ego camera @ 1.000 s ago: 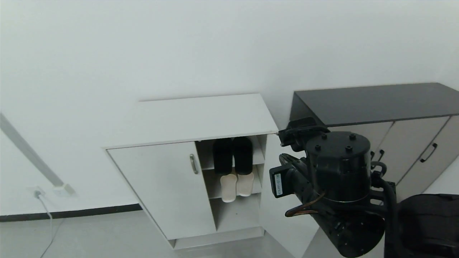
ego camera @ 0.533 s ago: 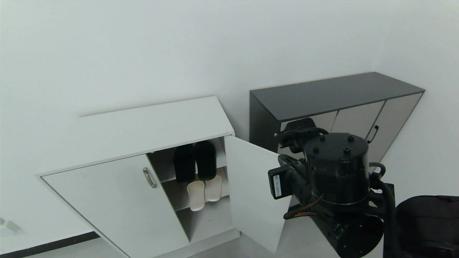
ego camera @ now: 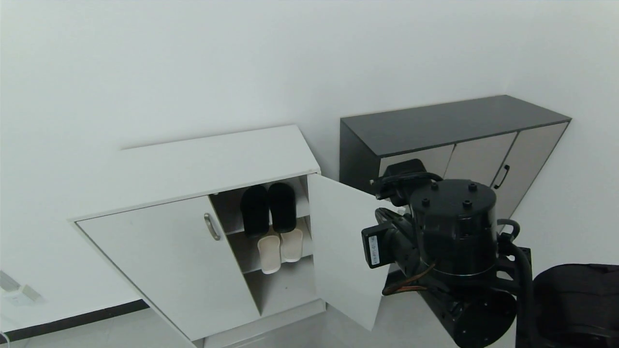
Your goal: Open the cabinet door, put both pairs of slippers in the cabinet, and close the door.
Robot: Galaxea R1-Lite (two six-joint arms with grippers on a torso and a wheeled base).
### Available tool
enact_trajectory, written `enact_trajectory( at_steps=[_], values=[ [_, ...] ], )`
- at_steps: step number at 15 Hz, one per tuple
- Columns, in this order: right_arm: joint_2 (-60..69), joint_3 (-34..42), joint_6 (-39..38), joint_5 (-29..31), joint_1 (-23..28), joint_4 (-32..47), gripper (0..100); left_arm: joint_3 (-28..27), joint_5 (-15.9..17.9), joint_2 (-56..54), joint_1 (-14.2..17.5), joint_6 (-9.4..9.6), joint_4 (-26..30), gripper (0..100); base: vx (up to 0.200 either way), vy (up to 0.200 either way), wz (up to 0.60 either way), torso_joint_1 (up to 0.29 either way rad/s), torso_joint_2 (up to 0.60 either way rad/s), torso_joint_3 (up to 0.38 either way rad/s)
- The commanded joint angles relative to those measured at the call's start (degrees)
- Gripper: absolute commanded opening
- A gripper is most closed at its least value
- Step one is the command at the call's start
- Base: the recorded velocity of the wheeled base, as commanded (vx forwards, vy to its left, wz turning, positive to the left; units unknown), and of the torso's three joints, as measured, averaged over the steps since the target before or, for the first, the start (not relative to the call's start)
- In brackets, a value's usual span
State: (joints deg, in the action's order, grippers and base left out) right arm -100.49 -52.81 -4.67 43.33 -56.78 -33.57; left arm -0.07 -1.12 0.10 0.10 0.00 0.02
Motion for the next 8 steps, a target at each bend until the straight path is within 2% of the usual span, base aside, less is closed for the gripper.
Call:
enact_trajectory(
  at_steps=[1, 3, 5, 7, 8],
  values=[
    [-0.32, -0.01, 0.01, 0.0, 0.53, 0.09, 0, -0.01, -0.02, -0.01, -0.01, -0.09, -0.02, 0, -0.2, 0.0, 0.0, -0.017, 0.0, 0.007],
    [-0.24, -1.59, 0.1, -0.61, 3.35, 0.53, 0, -0.01, -0.11, -0.01, -0.01, -0.09, -0.02, 0, 0.0, 0.0, 0.0, 0.0, 0.0, 0.0],
    [-1.99, -5.99, 0.01, -3.77, 9.94, 2.02, 0, -0.01, -0.02, -0.01, -0.01, 0.0, -0.02, 0, 0.0, 0.0, 0.0, 0.0, 0.0, 0.0],
    [-4.45, -11.44, -0.16, -10.54, 17.41, 4.92, 0, -0.01, -0.02, -0.01, -0.01, 0.0, -0.02, 0, 0.0, 0.0, 0.0, 0.0, 0.0, 0.0],
    [-5.86, -14.08, -0.43, -10.89, 19.43, 6.33, 0, -0.01, -0.02, -0.01, -0.01, 0.0, -0.02, 0, 0.0, 0.0, 0.0, 0.0, 0.0, 0.0]
  ],
)
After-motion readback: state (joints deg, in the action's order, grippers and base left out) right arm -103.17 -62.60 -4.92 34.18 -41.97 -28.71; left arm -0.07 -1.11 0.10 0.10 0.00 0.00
